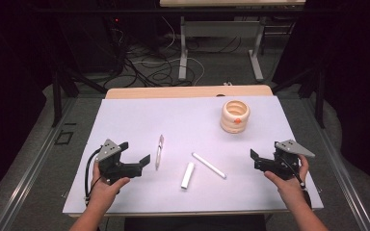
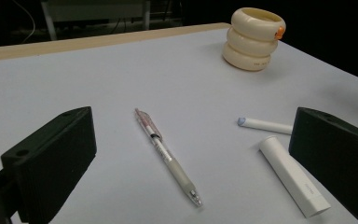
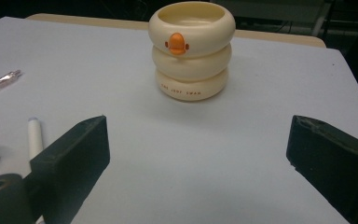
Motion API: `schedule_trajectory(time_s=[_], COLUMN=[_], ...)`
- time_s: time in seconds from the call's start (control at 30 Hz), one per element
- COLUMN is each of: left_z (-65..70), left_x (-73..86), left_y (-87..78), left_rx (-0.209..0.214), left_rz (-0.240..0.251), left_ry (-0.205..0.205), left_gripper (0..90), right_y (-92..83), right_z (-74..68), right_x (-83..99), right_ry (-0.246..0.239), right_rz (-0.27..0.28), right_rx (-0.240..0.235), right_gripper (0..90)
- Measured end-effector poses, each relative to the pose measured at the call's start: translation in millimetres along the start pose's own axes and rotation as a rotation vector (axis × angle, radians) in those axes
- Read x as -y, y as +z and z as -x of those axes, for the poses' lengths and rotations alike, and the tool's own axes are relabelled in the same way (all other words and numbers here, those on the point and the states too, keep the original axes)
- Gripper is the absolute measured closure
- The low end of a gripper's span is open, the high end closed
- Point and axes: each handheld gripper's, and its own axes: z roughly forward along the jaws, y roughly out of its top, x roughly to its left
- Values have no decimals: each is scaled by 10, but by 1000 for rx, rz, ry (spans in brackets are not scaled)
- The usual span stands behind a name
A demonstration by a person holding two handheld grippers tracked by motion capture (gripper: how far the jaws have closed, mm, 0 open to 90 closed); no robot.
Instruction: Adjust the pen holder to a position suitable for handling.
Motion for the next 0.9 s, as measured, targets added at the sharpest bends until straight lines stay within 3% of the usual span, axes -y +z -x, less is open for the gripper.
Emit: schedule_trajectory(time_s=[0.17,0.3,0.37,0.63,0.9], left_z=[-19,-37,-56,-45,2], left_x=[21,22,21,21,0], left_y=[6,-10,-18,-35,-32], left_rx=[-10,-23,-32,-29,-25], left_rz=[-11,-13,-9,-3,5], left_ry=[-13,-42,-40,-45,-35], left_gripper=[6,6,6,6,6], right_y=[3,49,63,104,147], right_z=[-2,-8,-13,-47,-167], right_x=[-1,2,8,-92,-233], right_ry=[8,-13,-21,-30,-92], right_rz=[-9,-19,-36,-18,-41], right_rx=[-1,-8,-15,-36,-82], right_gripper=[68,74,82,150,152])
